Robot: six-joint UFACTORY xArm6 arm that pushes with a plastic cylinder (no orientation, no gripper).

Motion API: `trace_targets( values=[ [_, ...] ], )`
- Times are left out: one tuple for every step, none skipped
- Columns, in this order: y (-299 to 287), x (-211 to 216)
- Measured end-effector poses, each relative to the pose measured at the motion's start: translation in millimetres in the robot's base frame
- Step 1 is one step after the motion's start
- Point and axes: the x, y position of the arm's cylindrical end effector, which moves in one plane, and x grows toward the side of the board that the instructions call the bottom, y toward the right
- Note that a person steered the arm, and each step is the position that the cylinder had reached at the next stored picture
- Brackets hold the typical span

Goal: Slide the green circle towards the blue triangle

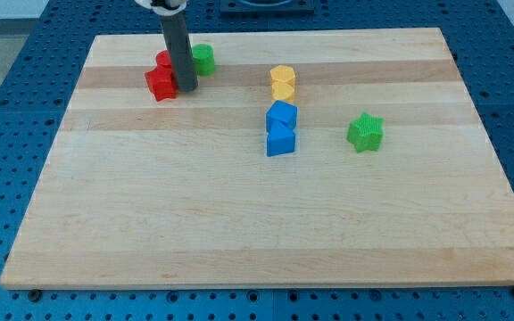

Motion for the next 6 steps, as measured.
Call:
trace_targets(
  values=[
    [-5, 27],
    [-29, 43],
    [-46, 37],
    [-49, 21],
    [-49, 12],
    [-49, -2]
  ],
)
